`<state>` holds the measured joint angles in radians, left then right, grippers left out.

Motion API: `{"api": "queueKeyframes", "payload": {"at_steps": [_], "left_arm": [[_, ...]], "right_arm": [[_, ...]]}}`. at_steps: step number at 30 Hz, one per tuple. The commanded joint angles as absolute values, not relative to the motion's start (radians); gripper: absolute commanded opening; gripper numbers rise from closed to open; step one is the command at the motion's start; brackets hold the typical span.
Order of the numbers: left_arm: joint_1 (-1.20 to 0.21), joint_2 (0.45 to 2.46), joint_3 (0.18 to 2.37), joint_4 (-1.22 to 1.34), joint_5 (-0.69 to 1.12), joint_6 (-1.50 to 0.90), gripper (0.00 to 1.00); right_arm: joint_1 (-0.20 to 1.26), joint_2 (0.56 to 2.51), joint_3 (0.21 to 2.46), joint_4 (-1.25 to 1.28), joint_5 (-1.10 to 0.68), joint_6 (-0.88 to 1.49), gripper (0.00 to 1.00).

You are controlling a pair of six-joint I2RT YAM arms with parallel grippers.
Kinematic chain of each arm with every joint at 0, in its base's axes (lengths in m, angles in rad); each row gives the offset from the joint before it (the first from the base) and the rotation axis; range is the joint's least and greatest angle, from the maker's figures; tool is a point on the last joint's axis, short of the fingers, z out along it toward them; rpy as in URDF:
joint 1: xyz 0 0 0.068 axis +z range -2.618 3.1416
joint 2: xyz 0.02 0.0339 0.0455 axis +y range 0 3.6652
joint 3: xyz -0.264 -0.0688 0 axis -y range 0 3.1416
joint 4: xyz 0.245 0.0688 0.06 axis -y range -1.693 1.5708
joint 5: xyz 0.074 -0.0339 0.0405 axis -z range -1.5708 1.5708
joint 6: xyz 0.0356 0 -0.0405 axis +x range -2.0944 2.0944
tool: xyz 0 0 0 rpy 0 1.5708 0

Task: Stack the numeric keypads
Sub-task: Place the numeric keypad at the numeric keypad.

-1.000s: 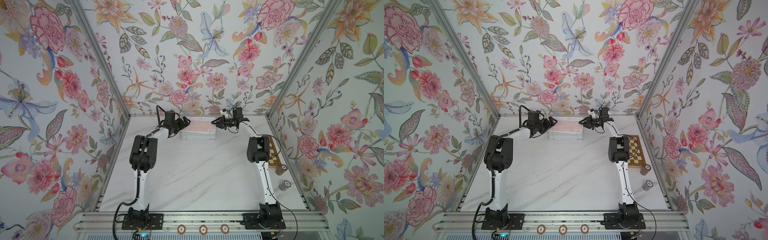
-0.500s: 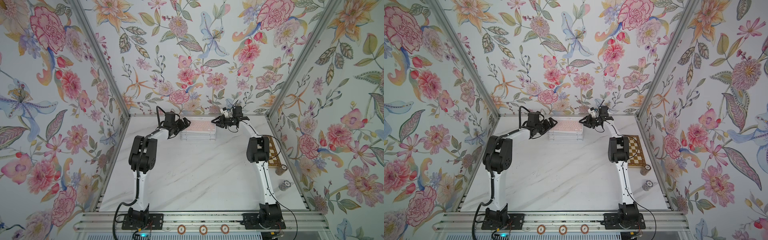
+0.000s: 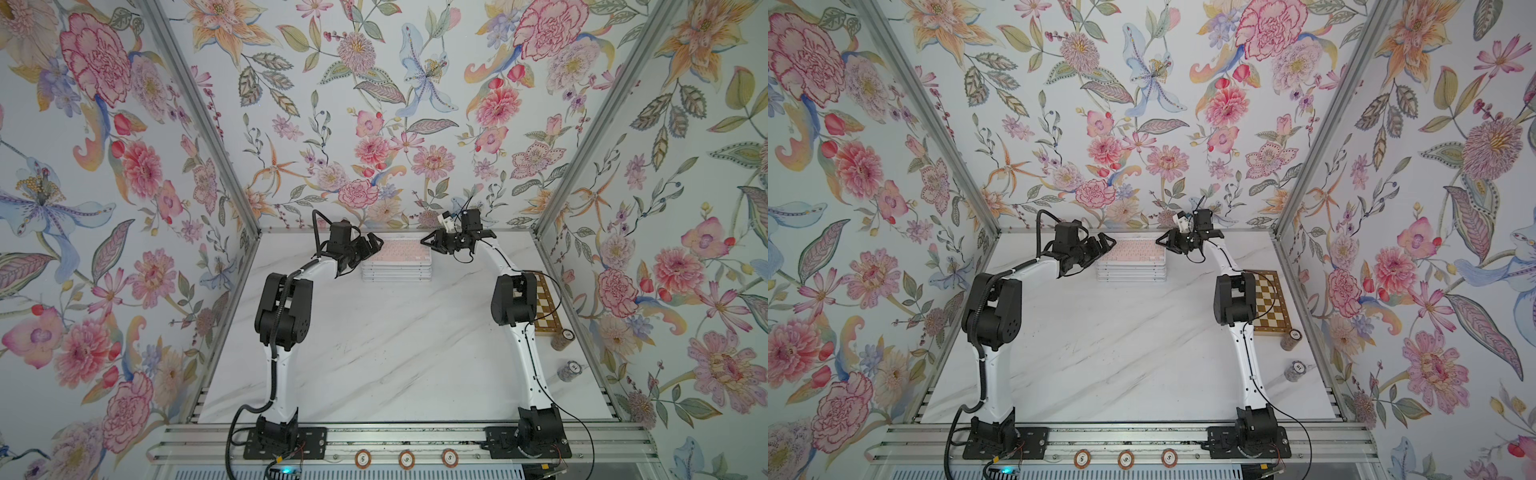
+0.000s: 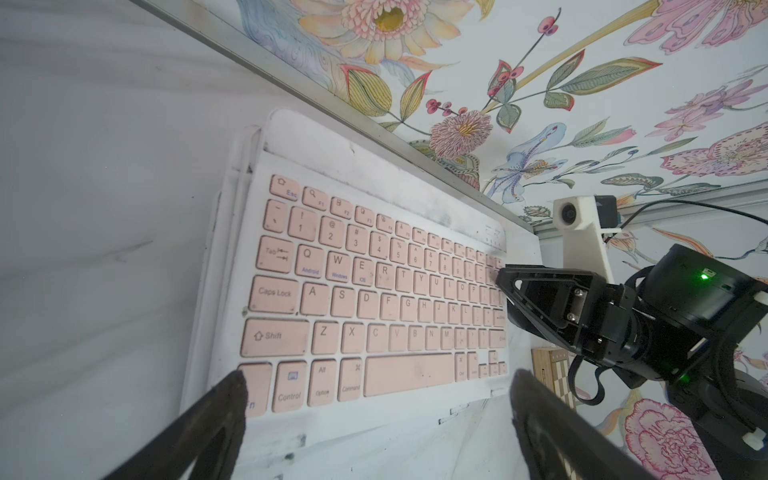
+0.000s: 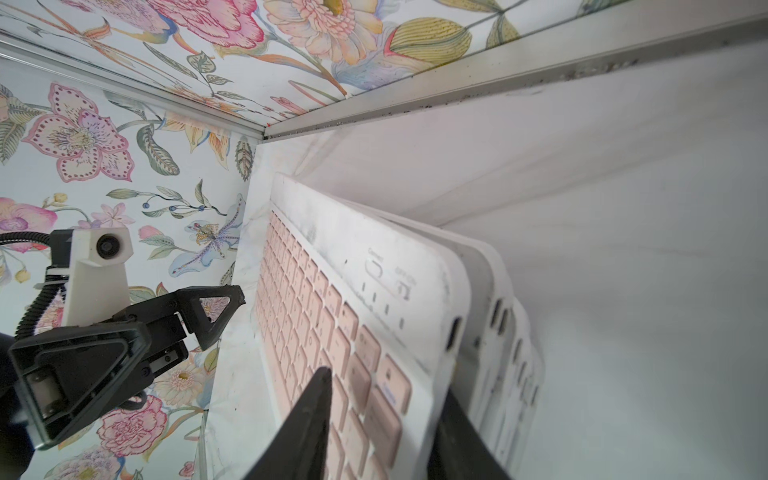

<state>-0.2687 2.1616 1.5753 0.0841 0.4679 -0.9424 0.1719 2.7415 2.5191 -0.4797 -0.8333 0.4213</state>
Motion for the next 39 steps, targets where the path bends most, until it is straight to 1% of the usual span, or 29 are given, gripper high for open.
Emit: {"api": "queueKeyframes", "payload": {"at_steps": [1, 4, 10, 13, 17, 18, 19, 21, 22, 27, 31, 35, 39], "left_arm": [[-0.275, 2.121, 1.556, 0.095, 0.479, -0.947, 0.99], [-0.275, 2.117, 1.549, 0.096, 0.479, -0.945, 0.99], [-0.275, 2.112, 1.543, 0.099, 0.479, -0.945, 0.99], [-0.275, 2.11, 1.538, 0.102, 0.479, -0.947, 0.99], [-0.275, 2.103, 1.529, 0.109, 0.479, -0.948, 0.99], [-0.275, 2.099, 1.528, 0.108, 0.478, -0.947, 0.99], [-0.275, 2.095, 1.524, 0.107, 0.476, -0.943, 0.99], [-0.275, 2.082, 1.519, 0.1, 0.47, -0.928, 0.99], [-0.275, 2.075, 1.518, 0.095, 0.468, -0.918, 0.99], [-0.266, 2.005, 1.509, 0.027, 0.419, -0.828, 0.99], [-0.244, 1.9, 1.456, -0.037, 0.343, -0.733, 0.99], [-0.217, 1.759, 1.361, -0.084, 0.186, -0.624, 0.99], [-0.191, 1.589, 1.192, -0.027, 0.014, -0.554, 0.99]], "right_arm": [[0.174, 2.708, 2.53, -0.555, -0.727, 0.373, 0.42], [0.173, 2.702, 2.531, -0.554, -0.71, 0.367, 0.48], [0.169, 2.695, 2.543, -0.566, -0.684, 0.353, 0.52], [0.168, 2.688, 2.546, -0.566, -0.669, 0.35, 0.64], [0.164, 2.675, 2.549, -0.565, -0.652, 0.346, 0.74], [0.164, 2.67, 2.549, -0.564, -0.65, 0.347, 0.75], [0.162, 2.667, 2.549, -0.565, -0.649, 0.348, 0.79], [0.161, 2.657, 2.549, -0.562, -0.651, 0.352, 0.88], [0.161, 2.648, 2.548, -0.564, -0.65, 0.355, 1.0], [0.148, 2.582, 2.538, -0.563, -0.643, 0.394, 0.99], [0.135, 2.455, 2.436, -0.548, -0.606, 0.409, 0.99], [0.129, 2.257, 2.225, -0.538, -0.454, 0.379, 0.99], [0.105, 2.015, 1.874, -0.425, -0.325, 0.363, 0.99]]}}
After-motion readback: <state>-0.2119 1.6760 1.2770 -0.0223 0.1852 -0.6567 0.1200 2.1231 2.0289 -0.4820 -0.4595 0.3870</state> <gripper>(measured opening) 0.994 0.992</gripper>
